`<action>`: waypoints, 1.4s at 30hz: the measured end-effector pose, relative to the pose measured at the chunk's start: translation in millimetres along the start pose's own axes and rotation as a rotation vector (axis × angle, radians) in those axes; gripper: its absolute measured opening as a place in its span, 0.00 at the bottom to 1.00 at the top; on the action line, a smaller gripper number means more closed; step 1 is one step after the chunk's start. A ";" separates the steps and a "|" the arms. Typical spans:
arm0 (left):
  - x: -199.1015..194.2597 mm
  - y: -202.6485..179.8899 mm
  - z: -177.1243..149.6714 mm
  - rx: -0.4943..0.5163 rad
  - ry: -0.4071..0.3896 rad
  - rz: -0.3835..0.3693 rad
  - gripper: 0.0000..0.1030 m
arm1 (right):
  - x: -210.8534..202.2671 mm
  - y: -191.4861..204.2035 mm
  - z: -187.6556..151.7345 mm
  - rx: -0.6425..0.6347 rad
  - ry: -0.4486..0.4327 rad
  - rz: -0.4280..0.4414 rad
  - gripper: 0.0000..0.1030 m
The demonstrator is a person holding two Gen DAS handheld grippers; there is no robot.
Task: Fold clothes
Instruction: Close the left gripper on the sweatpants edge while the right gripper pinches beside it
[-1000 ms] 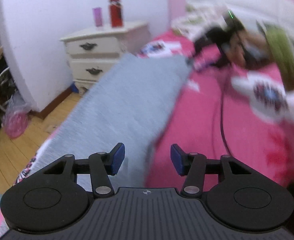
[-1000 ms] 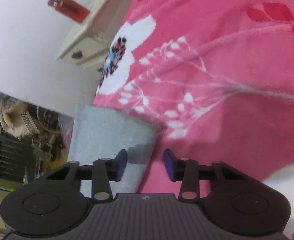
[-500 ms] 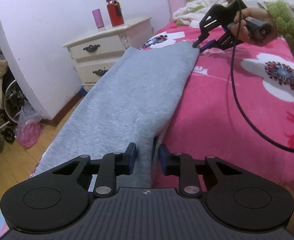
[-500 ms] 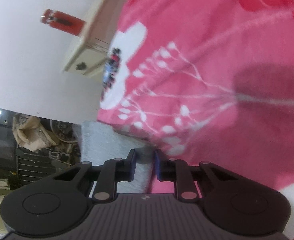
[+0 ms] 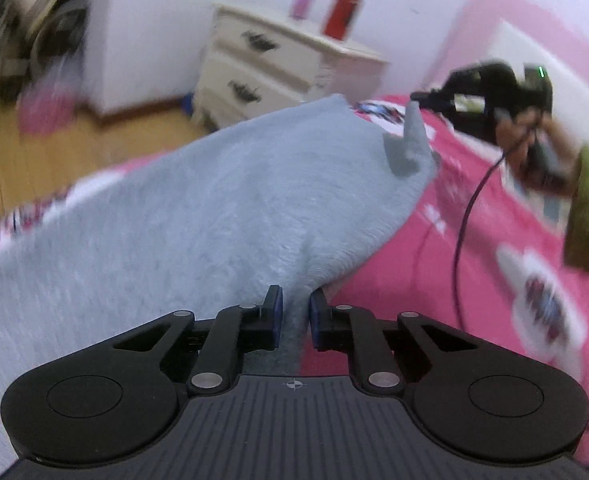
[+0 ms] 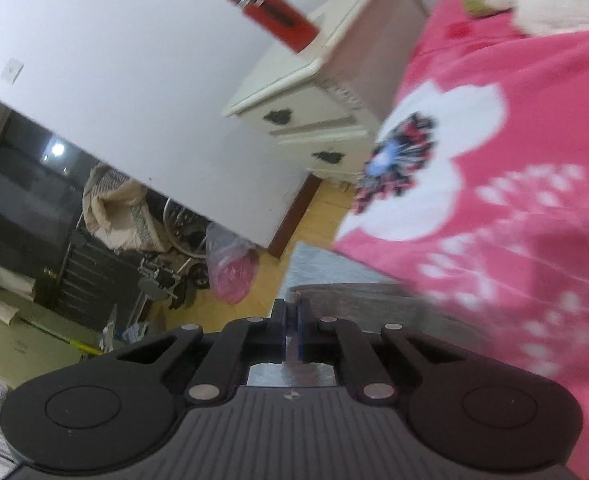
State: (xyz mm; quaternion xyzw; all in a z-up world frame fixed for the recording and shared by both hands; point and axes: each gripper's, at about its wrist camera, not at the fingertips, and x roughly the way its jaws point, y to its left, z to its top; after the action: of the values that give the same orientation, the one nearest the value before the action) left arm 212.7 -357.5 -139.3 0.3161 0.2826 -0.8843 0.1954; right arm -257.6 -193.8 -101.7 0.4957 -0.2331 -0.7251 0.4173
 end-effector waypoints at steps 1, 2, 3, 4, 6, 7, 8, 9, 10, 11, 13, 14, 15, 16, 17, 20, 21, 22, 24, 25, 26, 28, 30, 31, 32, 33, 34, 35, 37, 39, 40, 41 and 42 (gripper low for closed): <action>0.3 5.2 0.2 -0.043 0.004 -0.011 0.12 | 8.4 2.5 1.2 -0.008 0.013 0.000 0.04; 0.4 9.6 0.2 -0.082 0.008 -0.020 0.12 | 16.0 4.2 2.4 -0.014 0.027 -0.018 0.07; 1.0 13.5 0.4 -0.120 0.014 -0.031 0.12 | 19.7 3.3 3.3 -0.009 0.037 -0.044 0.07; 1.8 17.1 0.6 -0.158 0.020 -0.042 0.12 | 20.4 0.8 3.8 0.003 0.043 -0.061 0.10; 4.4 25.1 1.2 -0.240 0.035 -0.065 0.12 | 9.6 -6.1 2.5 0.021 0.028 -0.059 0.12; 5.2 28.7 1.5 -0.277 0.040 -0.077 0.12 | -0.6 -8.9 0.2 0.016 0.018 -0.059 0.12; 5.5 31.5 1.6 -0.307 0.043 -0.086 0.12 | -10.8 -11.8 -2.2 0.011 0.007 -0.059 0.12; 5.5 34.2 1.5 -0.336 0.047 -0.094 0.12 | -21.0 -13.4 -5.5 -0.009 0.004 -0.071 0.12; 5.6 37.1 1.3 -0.364 0.050 -0.101 0.12 | -31.2 -13.9 -9.6 -0.043 0.006 -0.096 0.12; 5.6 40.0 1.1 -0.393 0.054 -0.109 0.12 | -38.7 -14.2 -13.9 -0.079 0.013 -0.119 0.12; 5.8 44.4 1.5 -0.444 0.059 -0.117 0.12 | -44.7 -13.2 -22.7 -0.156 0.038 -0.163 0.12; 5.9 46.5 1.8 -0.469 0.061 -0.120 0.12 | -42.1 -11.2 -27.0 -0.198 0.057 -0.181 0.12; 5.7 48.3 2.0 -0.489 0.062 -0.121 0.12 | -39.6 -9.2 -31.2 -0.240 0.075 -0.199 0.12; 5.3 50.0 2.0 -0.508 0.061 -0.122 0.12 | -37.0 -7.2 -35.5 -0.281 0.094 -0.217 0.12; 4.7 51.8 2.0 -0.526 0.060 -0.121 0.12 | -33.3 -6.1 -38.8 -0.313 0.112 -0.233 0.12; 4.9 51.9 2.2 -0.528 0.067 -0.109 0.12 | -23.3 -11.0 -44.4 -0.330 0.150 -0.268 0.12; 6.0 50.7 3.0 -0.519 0.071 -0.103 0.12 | -22.5 -14.4 -45.7 -0.327 0.149 -0.275 0.12; 6.9 48.5 3.2 -0.498 0.076 -0.095 0.12 | -23.1 -18.5 -46.9 -0.323 0.146 -0.284 0.12; 8.6 42.8 2.7 -0.441 0.088 -0.077 0.13 | -30.8 -28.4 -48.1 -0.304 0.129 -0.303 0.12; 9.4 39.9 2.5 -0.413 0.093 -0.068 0.13 | -36.5 -33.0 -48.5 -0.295 0.114 -0.318 0.12; 9.8 36.2 2.3 -0.375 0.095 -0.056 0.14 | -43.5 -36.5 -49.0 -0.292 0.095 -0.328 0.12; 10.3 27.6 1.9 -0.288 0.094 -0.028 0.14 | -55.5 -41.1 -48.4 -0.289 0.066 -0.332 0.12; 10.8 17.7 1.4 -0.196 0.091 0.004 0.14 | -65.3 -46.2 -46.1 -0.272 0.044 -0.329 0.12; 11.1 12.6 1.2 -0.150 0.089 0.020 0.15 | -68.0 -50.6 -43.2 -0.237 0.038 -0.316 0.12; 11.4 7.5 1.0 -0.103 0.087 0.036 0.15 | -69.9 -55.3 -40.2 -0.194 0.032 -0.302 0.12; 11.5 2.0 -0.2 -0.051 0.084 0.054 0.15 | -71.2 -60.0 -37.3 -0.150 0.026 -0.289 0.12; 11.3 -3.8 -1.8 0.003 0.082 0.072 0.15 | -72.5 -64.7 -34.5 -0.106 0.021 -0.275 0.12; 11.7 -10.0 -4.0 0.062 0.080 0.091 0.16 | -73.2 -69.0 -32.4 -0.067 0.016 -0.265 0.13; 13.0 -21.1 -8.4 0.169 0.076 0.122 0.20 | -73.4 -76.7 -29.9 0.005 0.012 -0.250 0.22; 13.1 -31.0 -14.3 0.266 0.074 0.148 0.23 | -73.8 -84.2 -28.7 0.092 0.013 -0.220 0.36; 13.5 -34.9 -16.7 0.305 0.073 0.160 0.24 | -74.9 -87.0 -28.6 0.132 0.011 -0.197 0.37; 14.1 -38.3 -18.7 0.338 0.072 0.171 0.25 | -75.3 -89.0 -28.3 0.163 0.010 -0.175 0.38; 14.8 -41.7 -20.8 0.372 0.072 0.182 0.25 | -74.8 -89.9 -27.6 0.184 0.014 -0.161 0.39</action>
State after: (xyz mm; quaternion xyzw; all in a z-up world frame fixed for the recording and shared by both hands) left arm 189.5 -315.2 -146.8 0.4023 0.0916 -0.8881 0.2026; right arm -254.1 -80.3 -141.1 0.5540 -0.2554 -0.7284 0.3120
